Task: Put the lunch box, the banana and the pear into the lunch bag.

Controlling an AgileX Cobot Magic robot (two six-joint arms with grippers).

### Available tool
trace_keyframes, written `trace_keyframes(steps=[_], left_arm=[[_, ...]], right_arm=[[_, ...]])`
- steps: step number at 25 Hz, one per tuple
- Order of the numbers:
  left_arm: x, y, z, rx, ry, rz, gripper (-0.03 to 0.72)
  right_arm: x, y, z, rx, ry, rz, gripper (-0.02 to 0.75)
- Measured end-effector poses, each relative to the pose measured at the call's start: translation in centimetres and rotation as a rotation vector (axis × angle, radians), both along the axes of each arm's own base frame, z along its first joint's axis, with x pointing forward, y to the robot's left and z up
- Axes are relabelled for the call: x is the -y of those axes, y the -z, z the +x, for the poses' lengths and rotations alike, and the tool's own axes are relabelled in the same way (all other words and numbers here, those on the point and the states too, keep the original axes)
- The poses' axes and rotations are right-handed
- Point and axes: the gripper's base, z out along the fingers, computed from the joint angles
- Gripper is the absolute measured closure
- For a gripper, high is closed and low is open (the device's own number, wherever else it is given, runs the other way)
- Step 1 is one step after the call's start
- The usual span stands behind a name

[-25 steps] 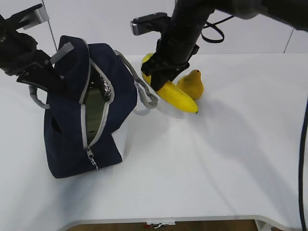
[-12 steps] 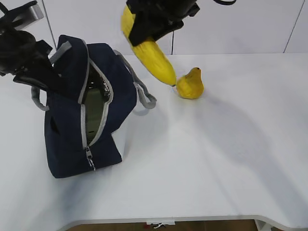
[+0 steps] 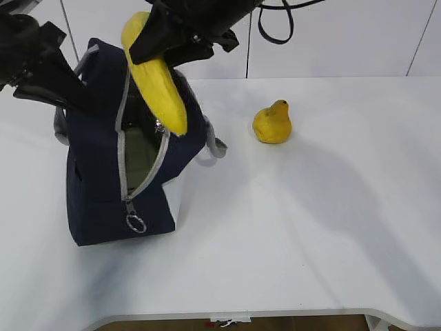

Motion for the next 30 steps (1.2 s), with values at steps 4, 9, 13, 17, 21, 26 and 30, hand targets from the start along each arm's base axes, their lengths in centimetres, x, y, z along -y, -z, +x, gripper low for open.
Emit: trace_keyframes(steps=[4,9,13,17,21,26,30], left_arm=[[0.2,-0.3,-0.1,-0.006,-0.003,-0.034,0.671],[0.4,-0.5,-0.1,-0.009,-0.006,-0.057,0.671],[0.3,-0.8,-0.3,-0.001,-0.006,-0.057,0.671],[0.3,-1.3,-0.6,0.019,-0.006,-0.053,0.671],[0.1,-1.5,-0.6,0.036,-0.014,-0.039,0.671],[-0.1,-1.4,-0.5,0.059,-0.024,-0.011,0.671],[-0.3,-1.3,-0.4,0.064,-0.020,0.017,0.671]], right_arm=[[-0.9,0.9,0.9,-0.050,0.030,0.107,0.451],[-1.8,3.9,2.5,-0.086,0.074,0.135,0.451],[-2.2,6.8,3.5,-0.112,0.091,0.116,0.451],[-2.3,9.1,4.1,-0.136,0.089,0.078,0.451],[-2.2,10.7,4.0,-0.116,0.051,-0.015,0.451],[-3.0,11.3,3.1,-0.075,-0.021,-0.099,0.451],[-3.9,11.3,2.4,-0.071,-0.061,-0.110,0.415]])
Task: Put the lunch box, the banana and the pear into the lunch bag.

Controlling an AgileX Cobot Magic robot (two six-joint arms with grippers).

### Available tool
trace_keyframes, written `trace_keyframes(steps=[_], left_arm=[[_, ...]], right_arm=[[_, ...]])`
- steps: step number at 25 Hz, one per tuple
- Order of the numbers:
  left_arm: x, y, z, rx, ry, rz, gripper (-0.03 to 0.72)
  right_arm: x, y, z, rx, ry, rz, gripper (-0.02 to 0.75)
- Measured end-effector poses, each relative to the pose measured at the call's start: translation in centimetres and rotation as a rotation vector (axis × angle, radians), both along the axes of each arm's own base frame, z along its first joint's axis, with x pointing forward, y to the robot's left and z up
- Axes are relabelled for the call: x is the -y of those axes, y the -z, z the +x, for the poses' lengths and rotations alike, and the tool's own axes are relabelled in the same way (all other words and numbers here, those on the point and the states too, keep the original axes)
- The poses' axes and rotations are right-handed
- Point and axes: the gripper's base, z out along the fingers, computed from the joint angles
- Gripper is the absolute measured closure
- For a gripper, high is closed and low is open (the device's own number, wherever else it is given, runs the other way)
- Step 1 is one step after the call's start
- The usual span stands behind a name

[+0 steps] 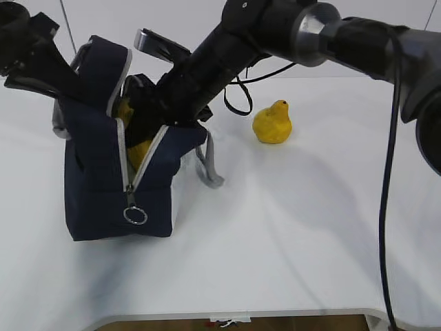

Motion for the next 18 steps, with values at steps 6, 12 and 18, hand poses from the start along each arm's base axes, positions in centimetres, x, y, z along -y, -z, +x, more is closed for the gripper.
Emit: trace_keyframes(steps=[6,12,18], left_arm=[[-0.4,0.2,0.0,0.009,0.009,0.057,0.671],[-0.8,0.5,0.0,0.017,0.018,0.120,0.671],[-1.0,0.6,0.0,0.020,0.023,0.150,0.671]], right_arm=[[-0.3,0.1,-0.8,-0.036,-0.048,-0.016,0.279],[-0.3,-2.2,-0.9,0.014,-0.066,-0.002,0.235],[1.1,-7.6,-1.3,0.205,-0.055,-0.075,0.229]])
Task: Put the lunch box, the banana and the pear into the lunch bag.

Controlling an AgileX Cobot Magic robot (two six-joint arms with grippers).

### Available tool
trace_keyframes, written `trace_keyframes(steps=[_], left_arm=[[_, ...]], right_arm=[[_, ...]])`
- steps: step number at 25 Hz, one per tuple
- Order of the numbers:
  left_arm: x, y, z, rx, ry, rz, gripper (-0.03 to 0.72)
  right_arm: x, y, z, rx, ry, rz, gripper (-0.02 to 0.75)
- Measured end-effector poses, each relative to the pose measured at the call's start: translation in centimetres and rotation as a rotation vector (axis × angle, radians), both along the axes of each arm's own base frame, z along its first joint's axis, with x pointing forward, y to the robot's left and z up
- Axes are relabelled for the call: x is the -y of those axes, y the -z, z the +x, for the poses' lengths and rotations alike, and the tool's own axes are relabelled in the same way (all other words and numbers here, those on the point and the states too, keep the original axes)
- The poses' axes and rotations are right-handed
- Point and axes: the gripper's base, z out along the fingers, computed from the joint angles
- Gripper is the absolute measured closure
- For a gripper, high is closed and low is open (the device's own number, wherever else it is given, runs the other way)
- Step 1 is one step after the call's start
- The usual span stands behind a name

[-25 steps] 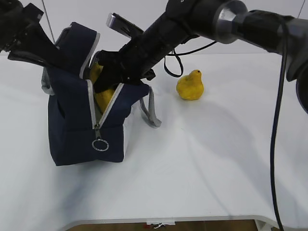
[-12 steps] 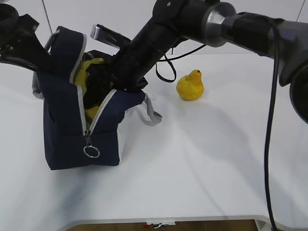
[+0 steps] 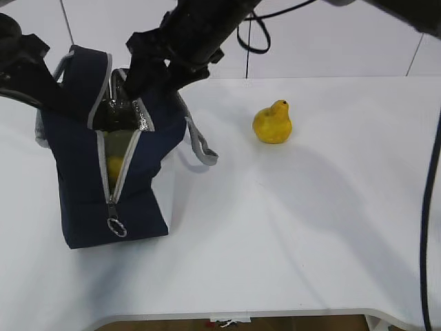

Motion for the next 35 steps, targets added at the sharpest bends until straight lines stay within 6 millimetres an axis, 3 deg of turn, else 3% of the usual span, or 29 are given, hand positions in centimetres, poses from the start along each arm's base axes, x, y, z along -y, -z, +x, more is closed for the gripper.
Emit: trace_keyframes(steps=[6,13,21,25,31,35], left_arm=[[-0.1,0.0,0.0,0.005,-0.001,0.010,0.671],[-0.2,0.1,0.0,0.007,0.002,0.027,0.671],[-0.2,0.1,0.0,0.006,0.003,0.030,0.671],[-0.2,0.1,0.0,0.004,0.004,0.032,0.671],[-0.2,0.1,0.0,0.003,0.005,0.032,0.671],[-0.2,0.1,0.0,-0.001,0.007,0.032,0.671]], right_arm=[[2.2,-3.6,-0.7,0.121,0.084,-0.127,0.229],[6.4,-3.5,1.3,0.109,0.412,-0.291,0.229],[11.9,-3.4,3.7,0.077,0.592,-0.308,0.229],[13.4,-1.4,5.0,0.041,0.628,-0.338,0.229],[13.7,3.2,6.9,-0.013,0.634,-0.389,0.229],[13.9,5.2,8.1,-0.009,0.648,-0.388,0.229]])
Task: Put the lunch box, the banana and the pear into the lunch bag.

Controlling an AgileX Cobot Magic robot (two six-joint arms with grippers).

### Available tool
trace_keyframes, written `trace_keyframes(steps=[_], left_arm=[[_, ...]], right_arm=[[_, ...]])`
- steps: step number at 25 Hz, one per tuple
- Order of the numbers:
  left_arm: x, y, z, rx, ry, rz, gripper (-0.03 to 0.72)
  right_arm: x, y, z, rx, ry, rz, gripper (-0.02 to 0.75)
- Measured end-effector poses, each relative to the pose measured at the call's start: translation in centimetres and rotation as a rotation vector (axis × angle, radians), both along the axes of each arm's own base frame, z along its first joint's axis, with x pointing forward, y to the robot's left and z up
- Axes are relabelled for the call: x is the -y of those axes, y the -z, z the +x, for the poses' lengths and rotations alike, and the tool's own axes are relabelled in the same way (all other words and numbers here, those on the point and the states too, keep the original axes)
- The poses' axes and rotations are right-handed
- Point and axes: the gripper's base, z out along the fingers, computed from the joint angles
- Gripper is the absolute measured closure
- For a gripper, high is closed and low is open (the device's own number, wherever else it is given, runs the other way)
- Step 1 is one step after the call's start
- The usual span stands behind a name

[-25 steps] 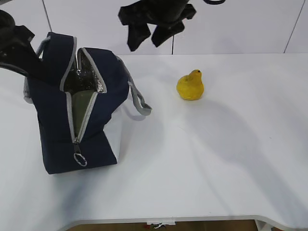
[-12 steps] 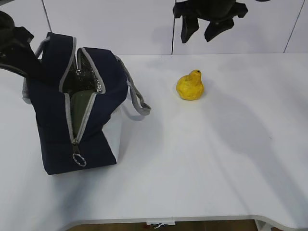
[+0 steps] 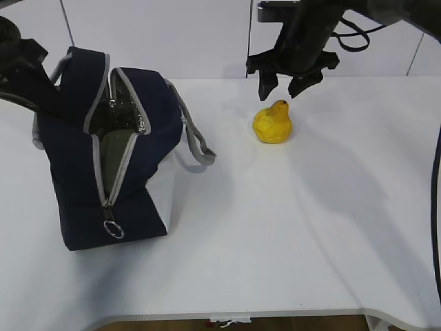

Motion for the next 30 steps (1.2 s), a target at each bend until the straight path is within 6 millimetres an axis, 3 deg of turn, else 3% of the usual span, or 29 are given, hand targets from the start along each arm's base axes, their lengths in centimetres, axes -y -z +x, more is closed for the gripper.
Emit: trace_keyframes(steps=[6,23,30], left_arm=[[-0.1,0.1,0.0,-0.002,0.004,0.011,0.671],[-0.2,0.0,-0.1,0.001,0.006,0.027,0.671],[-0.2,0.1,-0.1,0.001,0.005,0.029,0.671]], right_arm=[[0.8,1.9,0.8,-0.023,0.023,-0.008,0.229],[0.8,2.7,1.0,-0.037,0.031,0.010,0.231],[0.7,3.5,1.1,-0.060,0.031,0.013,0.296]])
